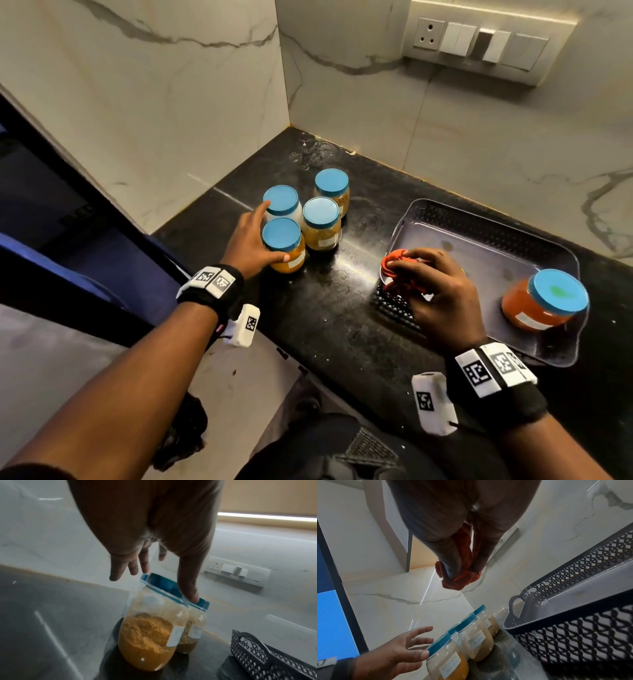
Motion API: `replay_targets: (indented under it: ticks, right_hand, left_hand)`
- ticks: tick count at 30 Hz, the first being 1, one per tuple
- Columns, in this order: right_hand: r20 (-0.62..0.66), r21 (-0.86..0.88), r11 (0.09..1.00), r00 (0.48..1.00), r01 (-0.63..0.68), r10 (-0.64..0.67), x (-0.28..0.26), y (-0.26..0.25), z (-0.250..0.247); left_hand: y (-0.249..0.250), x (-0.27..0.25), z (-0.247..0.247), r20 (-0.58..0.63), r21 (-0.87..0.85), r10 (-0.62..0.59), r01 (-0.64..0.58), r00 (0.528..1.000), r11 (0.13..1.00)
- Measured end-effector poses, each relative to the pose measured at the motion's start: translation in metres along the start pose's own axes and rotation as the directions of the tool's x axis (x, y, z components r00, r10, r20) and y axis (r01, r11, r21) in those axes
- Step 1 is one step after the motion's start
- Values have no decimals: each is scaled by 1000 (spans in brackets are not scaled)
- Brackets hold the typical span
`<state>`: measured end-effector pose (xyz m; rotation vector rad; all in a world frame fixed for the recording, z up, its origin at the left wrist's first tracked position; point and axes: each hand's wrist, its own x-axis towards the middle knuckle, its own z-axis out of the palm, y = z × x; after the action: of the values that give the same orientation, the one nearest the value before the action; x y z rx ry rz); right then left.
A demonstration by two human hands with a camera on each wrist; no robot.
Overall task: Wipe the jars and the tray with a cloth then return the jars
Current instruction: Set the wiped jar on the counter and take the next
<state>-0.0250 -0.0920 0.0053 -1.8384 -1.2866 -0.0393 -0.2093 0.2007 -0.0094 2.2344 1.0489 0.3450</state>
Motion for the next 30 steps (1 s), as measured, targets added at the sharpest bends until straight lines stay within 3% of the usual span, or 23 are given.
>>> replay_targets:
  ticks: [5, 8, 11, 15, 20, 23, 27, 30]
  right_hand:
    - [-32, 64, 998, 999, 0, 2, -1, 4, -3]
    - [-60, 130, 991, 998, -15, 23, -4, 12, -6]
    - [-65, 186, 979, 993, -82, 95, -13, 13, -16]
    - [-170, 58, 982, 967, -182, 190, -43, 18, -59]
    - [-390, 14, 941, 865, -338, 317, -93, 27, -118]
    - [-477, 42, 909, 791, -415, 383, -123, 28, -143]
    - [-559, 78, 873, 703, -482, 439, -156, 29, -161]
    - [-572, 81, 861, 684, -502, 452, -170, 29, -168]
  left_hand:
    - [19, -23, -4, -61, 72, 123, -118, 991, 990]
    - [46, -32, 7, -69, -34, 176, -178, 982, 983]
    - [78, -36, 33, -32, -200, 219, -221, 975, 955]
    - [146, -32, 95, 46, -219, 402, -383, 915, 897]
    - [232, -33, 176, 291, -144, 551, -533, 782, 833]
    - [271, -35, 211, 461, 29, 523, -601, 717, 799]
    - [309, -33, 243, 569, 128, 472, -640, 673, 758]
    - [321, -30, 263, 612, 192, 403, -622, 681, 759]
